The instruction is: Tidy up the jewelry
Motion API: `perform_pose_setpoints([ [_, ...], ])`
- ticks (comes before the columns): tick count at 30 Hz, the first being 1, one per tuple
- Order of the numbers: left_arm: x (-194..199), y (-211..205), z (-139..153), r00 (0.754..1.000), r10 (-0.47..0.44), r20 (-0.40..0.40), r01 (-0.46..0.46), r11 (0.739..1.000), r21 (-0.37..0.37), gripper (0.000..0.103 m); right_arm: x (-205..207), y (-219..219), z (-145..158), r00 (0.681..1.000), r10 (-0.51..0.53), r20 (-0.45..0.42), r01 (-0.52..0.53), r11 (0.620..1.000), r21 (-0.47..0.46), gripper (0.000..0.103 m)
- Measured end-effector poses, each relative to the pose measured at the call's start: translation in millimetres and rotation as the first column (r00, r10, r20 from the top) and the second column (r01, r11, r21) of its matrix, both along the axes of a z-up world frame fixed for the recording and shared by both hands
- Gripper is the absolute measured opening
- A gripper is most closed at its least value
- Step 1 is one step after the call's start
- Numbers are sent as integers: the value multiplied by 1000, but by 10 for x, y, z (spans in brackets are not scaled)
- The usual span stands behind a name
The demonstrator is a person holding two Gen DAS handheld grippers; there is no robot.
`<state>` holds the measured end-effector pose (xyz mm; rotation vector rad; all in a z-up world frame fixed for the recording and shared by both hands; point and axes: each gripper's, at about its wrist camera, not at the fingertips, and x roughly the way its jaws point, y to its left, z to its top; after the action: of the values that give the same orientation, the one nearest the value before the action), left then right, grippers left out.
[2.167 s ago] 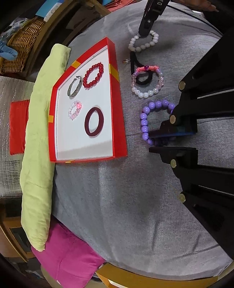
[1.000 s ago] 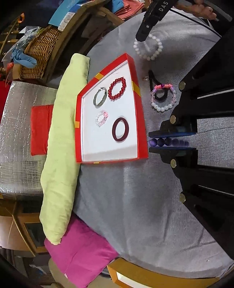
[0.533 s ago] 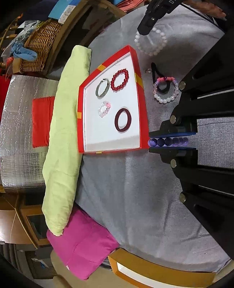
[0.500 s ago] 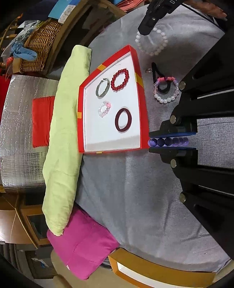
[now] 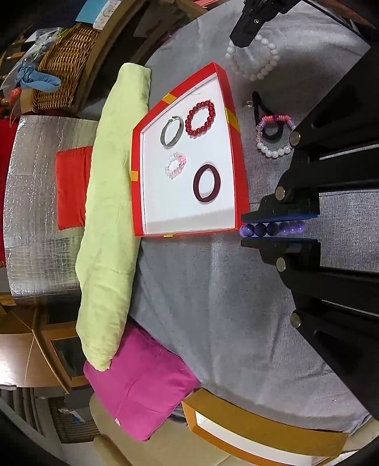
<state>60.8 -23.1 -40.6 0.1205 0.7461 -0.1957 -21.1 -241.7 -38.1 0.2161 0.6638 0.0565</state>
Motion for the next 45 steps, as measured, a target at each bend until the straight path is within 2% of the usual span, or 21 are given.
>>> perform_pose_setpoints([
  [14,-16,-9,36,1000,3,17,-3,1000,-2,10,13,97,-15,1000,26,-6,-26,1000,-3,10],
  [45,13,10,12,1000,10,-2,-10,1000,-5,10,35,133,-48,999,32,-28,-32,999,-1,10],
])
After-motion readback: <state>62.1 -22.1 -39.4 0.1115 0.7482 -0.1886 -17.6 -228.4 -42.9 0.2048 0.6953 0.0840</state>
